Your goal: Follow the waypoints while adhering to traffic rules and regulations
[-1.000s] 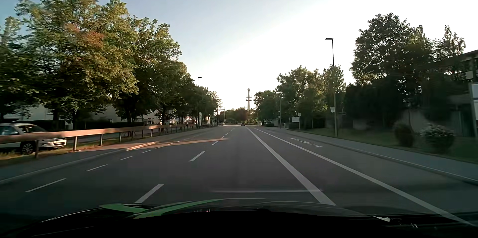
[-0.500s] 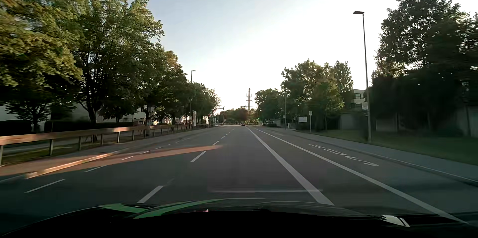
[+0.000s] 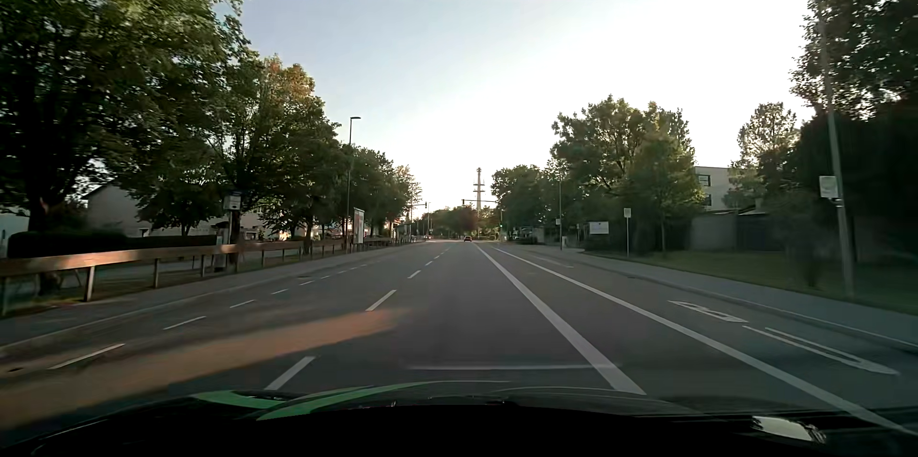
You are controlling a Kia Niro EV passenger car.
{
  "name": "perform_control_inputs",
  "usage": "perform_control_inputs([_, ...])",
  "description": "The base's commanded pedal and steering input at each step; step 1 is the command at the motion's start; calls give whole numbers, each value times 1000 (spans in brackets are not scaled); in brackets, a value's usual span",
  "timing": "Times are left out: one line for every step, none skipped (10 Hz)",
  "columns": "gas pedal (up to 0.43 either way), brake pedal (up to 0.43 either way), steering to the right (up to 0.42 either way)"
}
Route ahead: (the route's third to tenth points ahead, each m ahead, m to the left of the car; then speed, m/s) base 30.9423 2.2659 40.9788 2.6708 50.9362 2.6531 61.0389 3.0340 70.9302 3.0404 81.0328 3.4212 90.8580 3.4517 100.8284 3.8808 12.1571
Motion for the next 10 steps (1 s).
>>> perform_control_inputs([118,0,-1])
perform_control_inputs([118,0,-1])
perform_control_inputs([118,0,-1])
perform_control_inputs([118,0,-1])
perform_control_inputs([118,0,-1])
perform_control_inputs([118,0,0])
perform_control_inputs([118,0,-1])
perform_control_inputs([118,0,-1])
perform_control_inputs([110,0,0])
perform_control_inputs([110,0,-1])
